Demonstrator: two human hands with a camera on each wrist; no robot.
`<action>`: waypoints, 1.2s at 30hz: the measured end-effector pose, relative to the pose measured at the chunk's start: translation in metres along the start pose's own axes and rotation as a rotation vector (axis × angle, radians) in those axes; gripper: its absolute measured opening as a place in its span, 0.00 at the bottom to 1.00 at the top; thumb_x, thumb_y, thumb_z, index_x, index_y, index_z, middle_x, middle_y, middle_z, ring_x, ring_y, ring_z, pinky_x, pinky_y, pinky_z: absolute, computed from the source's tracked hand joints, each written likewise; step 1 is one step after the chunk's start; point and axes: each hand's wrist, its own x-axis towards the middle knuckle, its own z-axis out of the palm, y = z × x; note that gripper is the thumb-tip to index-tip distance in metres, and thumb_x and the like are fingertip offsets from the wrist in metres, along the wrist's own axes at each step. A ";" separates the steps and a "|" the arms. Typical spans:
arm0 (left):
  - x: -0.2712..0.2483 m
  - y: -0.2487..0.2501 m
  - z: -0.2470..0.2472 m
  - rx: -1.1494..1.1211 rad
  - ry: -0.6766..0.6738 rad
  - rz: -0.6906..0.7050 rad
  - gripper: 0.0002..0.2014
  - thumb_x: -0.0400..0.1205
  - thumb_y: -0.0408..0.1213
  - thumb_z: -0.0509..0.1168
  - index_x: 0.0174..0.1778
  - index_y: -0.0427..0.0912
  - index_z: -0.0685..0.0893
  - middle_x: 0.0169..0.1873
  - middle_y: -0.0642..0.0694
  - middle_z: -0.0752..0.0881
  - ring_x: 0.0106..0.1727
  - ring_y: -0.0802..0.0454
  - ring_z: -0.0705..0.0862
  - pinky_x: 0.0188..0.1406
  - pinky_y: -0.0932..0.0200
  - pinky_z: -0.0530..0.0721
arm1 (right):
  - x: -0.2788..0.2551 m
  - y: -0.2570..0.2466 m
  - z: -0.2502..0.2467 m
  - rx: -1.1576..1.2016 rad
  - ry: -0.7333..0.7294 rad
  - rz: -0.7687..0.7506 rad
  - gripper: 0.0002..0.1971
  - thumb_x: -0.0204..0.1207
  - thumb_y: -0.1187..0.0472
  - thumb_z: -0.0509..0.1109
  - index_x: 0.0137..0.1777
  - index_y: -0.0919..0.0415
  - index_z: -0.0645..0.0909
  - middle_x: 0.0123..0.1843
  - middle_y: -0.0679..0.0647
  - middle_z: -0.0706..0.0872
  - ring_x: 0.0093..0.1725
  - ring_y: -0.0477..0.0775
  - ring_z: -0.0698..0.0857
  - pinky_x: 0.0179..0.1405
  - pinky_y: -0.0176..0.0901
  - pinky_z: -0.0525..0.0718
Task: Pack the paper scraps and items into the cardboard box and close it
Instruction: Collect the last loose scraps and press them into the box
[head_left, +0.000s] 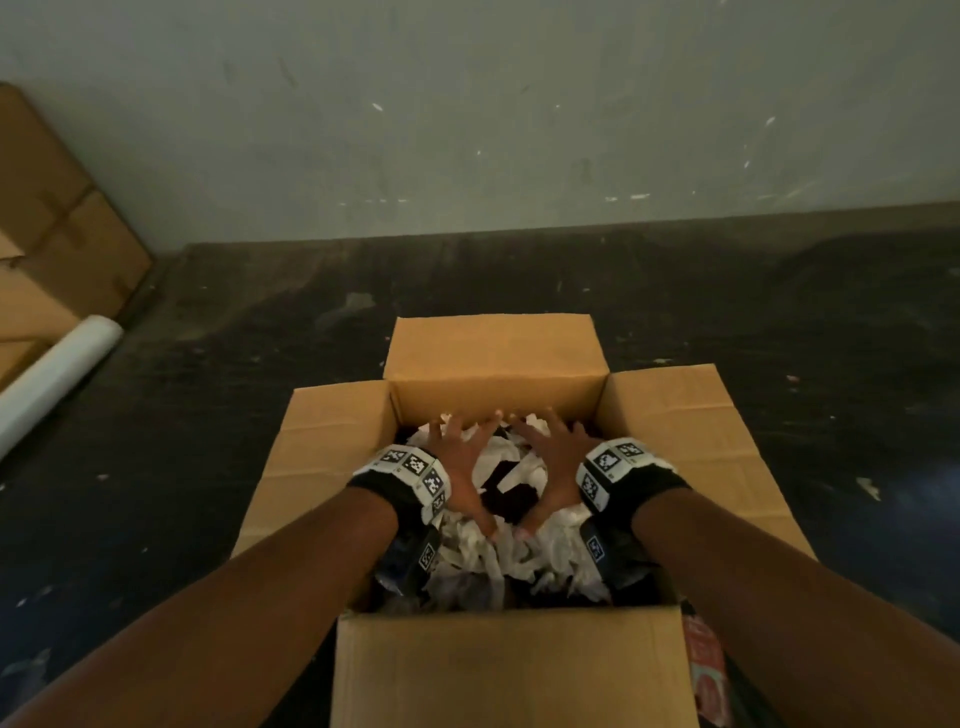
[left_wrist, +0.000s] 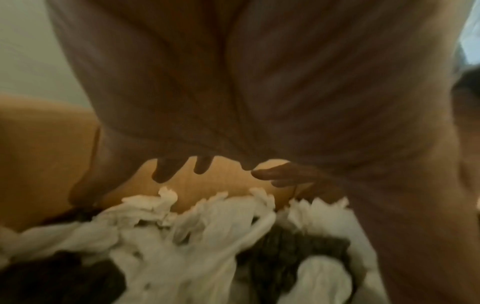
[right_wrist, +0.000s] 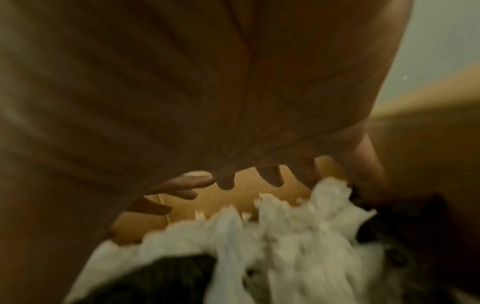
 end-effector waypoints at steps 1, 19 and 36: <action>0.008 -0.001 0.008 0.056 -0.026 0.005 0.79 0.53 0.75 0.80 0.82 0.68 0.23 0.88 0.46 0.30 0.88 0.32 0.36 0.84 0.24 0.48 | 0.006 0.000 0.007 -0.027 -0.009 -0.006 0.78 0.46 0.24 0.82 0.80 0.33 0.21 0.86 0.52 0.26 0.86 0.74 0.40 0.81 0.77 0.52; 0.032 0.000 0.061 -0.047 -0.104 -0.030 0.80 0.49 0.73 0.83 0.72 0.78 0.16 0.83 0.47 0.19 0.85 0.29 0.28 0.79 0.16 0.53 | 0.062 0.013 0.071 0.143 -0.082 0.035 0.78 0.62 0.55 0.89 0.68 0.21 0.13 0.82 0.51 0.17 0.85 0.73 0.35 0.76 0.79 0.63; -0.076 -0.041 -0.018 -0.213 0.277 0.051 0.57 0.63 0.81 0.70 0.84 0.77 0.46 0.89 0.51 0.47 0.88 0.44 0.55 0.84 0.39 0.64 | -0.046 0.053 0.011 0.003 0.446 0.047 0.55 0.63 0.18 0.64 0.86 0.39 0.47 0.89 0.58 0.48 0.86 0.67 0.50 0.81 0.66 0.61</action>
